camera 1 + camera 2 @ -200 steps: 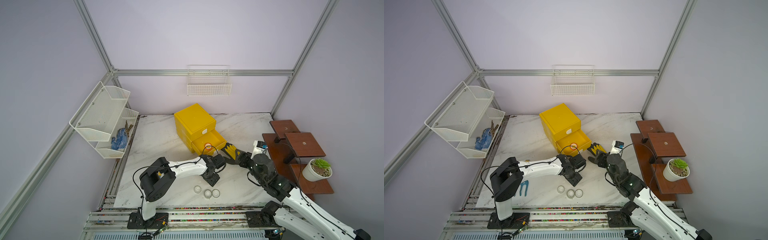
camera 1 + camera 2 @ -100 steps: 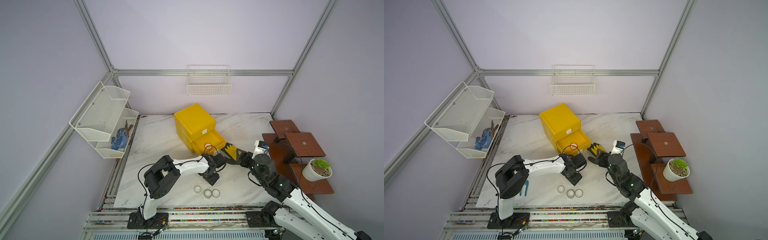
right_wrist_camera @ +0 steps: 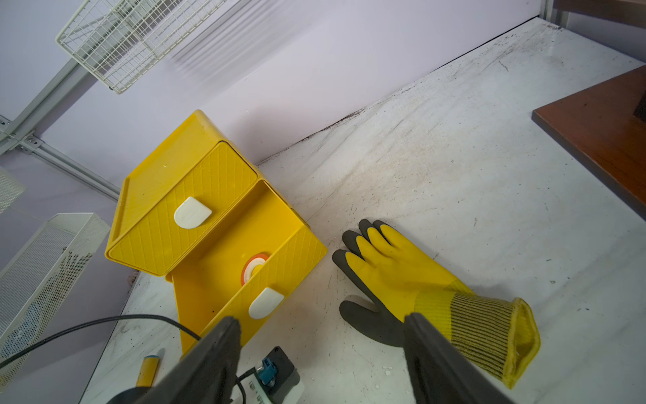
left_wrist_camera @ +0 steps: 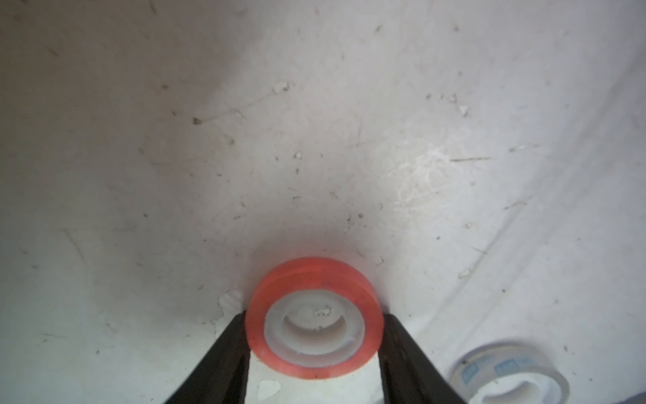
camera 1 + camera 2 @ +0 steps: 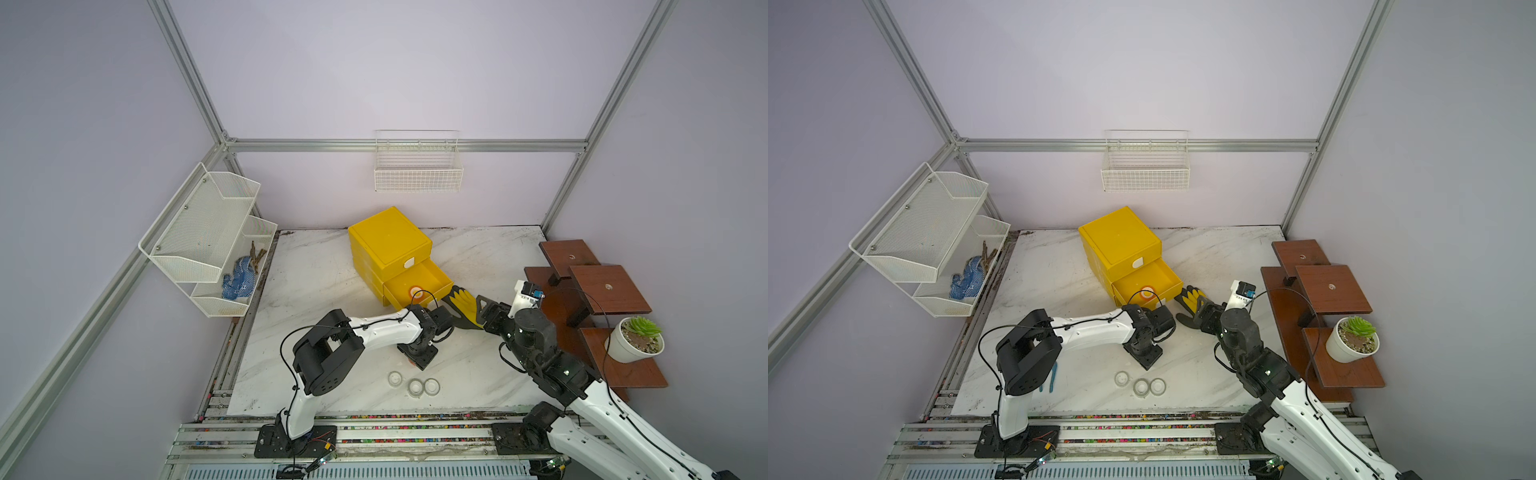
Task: Place the transparent tape into the drawer according to color
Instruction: Pick up the tape at the center of the board, then place the tape in the drawer.
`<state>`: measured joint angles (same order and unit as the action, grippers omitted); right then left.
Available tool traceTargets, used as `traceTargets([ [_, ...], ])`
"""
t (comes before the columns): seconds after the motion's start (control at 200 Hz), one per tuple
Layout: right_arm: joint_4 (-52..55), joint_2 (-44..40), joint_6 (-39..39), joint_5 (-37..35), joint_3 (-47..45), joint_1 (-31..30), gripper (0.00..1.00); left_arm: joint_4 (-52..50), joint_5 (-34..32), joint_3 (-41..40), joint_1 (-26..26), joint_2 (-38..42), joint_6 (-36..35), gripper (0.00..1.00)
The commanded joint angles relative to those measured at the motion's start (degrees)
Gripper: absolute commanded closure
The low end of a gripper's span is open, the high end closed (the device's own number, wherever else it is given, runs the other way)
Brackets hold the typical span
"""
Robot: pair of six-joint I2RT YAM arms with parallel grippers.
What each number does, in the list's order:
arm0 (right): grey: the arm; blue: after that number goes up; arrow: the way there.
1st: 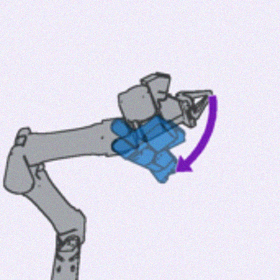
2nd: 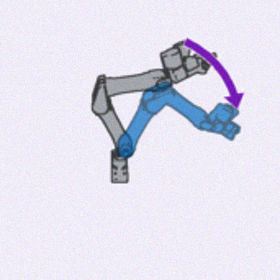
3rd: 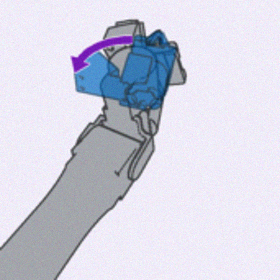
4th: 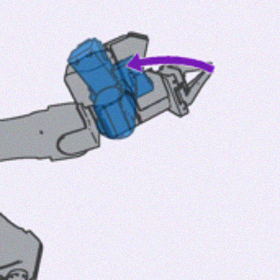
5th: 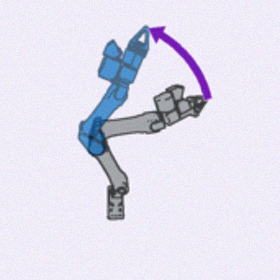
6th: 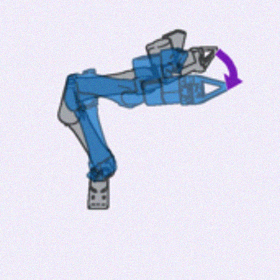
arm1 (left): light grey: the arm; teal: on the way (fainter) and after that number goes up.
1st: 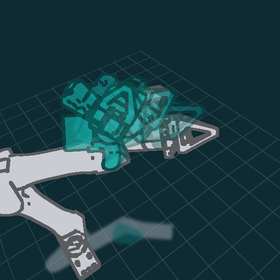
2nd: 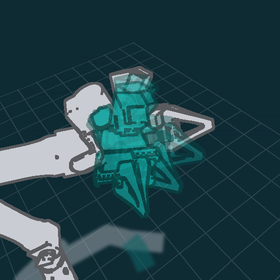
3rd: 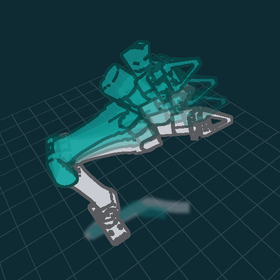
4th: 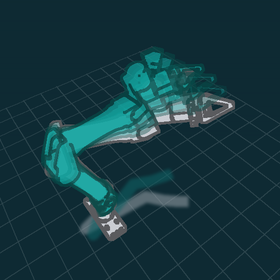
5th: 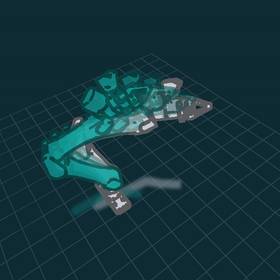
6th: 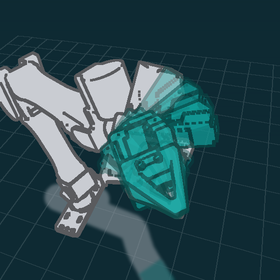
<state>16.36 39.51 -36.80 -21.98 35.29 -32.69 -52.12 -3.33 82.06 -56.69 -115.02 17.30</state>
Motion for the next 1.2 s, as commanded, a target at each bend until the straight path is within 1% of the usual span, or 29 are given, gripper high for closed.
traceTargets([
  [0.0, 0.0, -0.7, 0.8, -0.1, -0.9, 0.5, 0.22, -1.8, -0.8, 1.4, -0.3, -0.7, -0.3, 0.47],
  [0.44, -0.2, -0.8, 0.4, 0.4, -0.9, 1.1, 0.22, -3.9, -0.9, 6.1, -0.9, 4.4, 0.0, 0.49],
  [0.695, -0.2, -0.9, 0.3, 0.6, -0.9, 1.4, 0.22, -5.2, -1.1, 7.6, -1.7, 6.1, 0.4, 0.50],
  [1.195, 0.4, -1.7, 0.2, 0.8, -0.5, 1.8, 0.22, -10.3, -1.9, 13.6, -2.1, 9.5, -0.1, 0.52],
])
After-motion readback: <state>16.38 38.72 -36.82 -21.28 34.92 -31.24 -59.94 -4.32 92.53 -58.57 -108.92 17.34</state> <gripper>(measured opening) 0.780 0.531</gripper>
